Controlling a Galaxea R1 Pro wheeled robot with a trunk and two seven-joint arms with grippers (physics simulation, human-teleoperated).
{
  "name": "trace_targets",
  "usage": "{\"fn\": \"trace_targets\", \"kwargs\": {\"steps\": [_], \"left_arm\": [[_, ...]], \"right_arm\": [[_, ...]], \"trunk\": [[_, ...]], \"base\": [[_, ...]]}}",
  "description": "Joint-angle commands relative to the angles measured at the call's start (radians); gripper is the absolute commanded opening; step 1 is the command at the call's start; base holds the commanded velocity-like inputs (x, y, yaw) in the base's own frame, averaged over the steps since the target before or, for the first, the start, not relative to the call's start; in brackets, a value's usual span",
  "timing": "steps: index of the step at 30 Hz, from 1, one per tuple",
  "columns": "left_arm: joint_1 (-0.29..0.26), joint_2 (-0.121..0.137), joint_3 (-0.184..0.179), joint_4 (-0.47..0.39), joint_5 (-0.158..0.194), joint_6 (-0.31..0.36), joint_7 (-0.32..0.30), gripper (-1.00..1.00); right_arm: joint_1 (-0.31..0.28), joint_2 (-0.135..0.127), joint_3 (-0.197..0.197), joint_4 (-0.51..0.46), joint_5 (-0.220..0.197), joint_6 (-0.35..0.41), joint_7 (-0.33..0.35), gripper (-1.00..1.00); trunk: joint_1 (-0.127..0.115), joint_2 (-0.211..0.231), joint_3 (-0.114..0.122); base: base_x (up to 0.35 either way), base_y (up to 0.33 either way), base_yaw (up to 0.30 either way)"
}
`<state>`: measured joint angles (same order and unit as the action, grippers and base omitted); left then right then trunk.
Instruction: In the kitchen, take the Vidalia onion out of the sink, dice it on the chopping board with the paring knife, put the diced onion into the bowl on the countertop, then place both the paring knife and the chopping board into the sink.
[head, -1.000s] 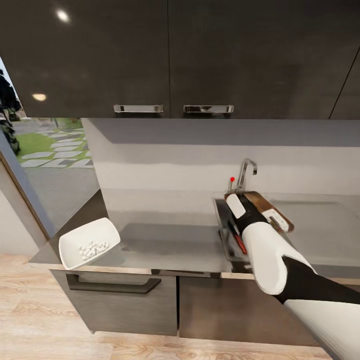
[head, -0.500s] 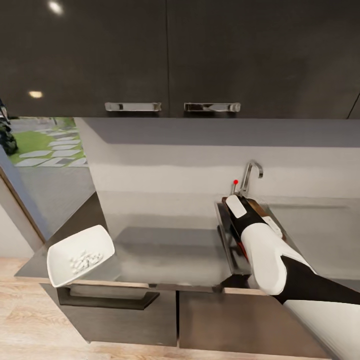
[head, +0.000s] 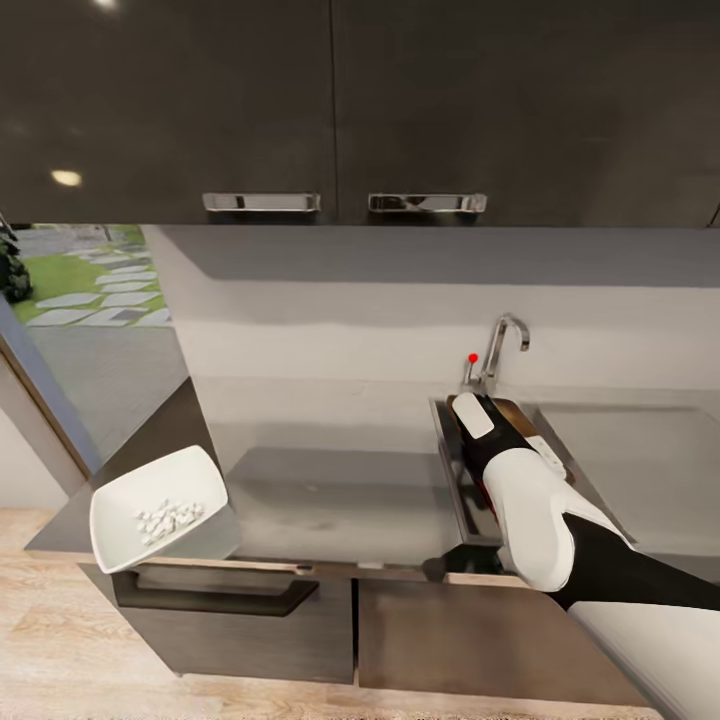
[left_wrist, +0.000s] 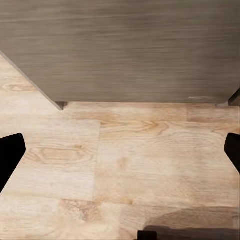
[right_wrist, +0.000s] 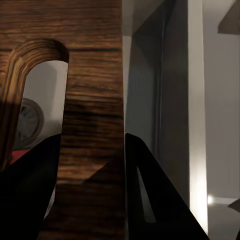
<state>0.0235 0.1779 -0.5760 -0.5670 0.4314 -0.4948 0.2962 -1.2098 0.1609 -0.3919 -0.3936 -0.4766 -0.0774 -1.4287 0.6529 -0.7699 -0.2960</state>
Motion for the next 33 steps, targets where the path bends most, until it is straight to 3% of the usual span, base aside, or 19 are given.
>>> {"fn": "trace_targets", "kwargs": {"steps": [1, 12, 33], "left_arm": [[0.0, 0.002, -0.008, -0.002, 0.006, -0.002, 0.009, 1.0], [0.0, 0.002, -0.008, -0.004, 0.006, -0.002, 0.009, 1.0], [0.0, 0.002, -0.008, -0.002, 0.006, -0.002, 0.009, 1.0]], "right_arm": [[-0.001, 0.0, -0.001, -0.001, -0.002, -0.008, -0.001, -1.0], [0.002, 0.001, 0.001, 0.04, -0.001, -0.056, 0.007, -1.0], [0.001, 0.011, 0.006, 0.07, 0.0, -0.087, 0.01, -1.0]], "trunk": [[0.0, -0.001, -0.003], [0.0, -0.001, -0.021], [0.0, -0.001, -0.055]], "base": [[0.0, -0.056, 0.0], [0.0, -0.173, 0.0], [0.0, -0.006, 0.052]]}}
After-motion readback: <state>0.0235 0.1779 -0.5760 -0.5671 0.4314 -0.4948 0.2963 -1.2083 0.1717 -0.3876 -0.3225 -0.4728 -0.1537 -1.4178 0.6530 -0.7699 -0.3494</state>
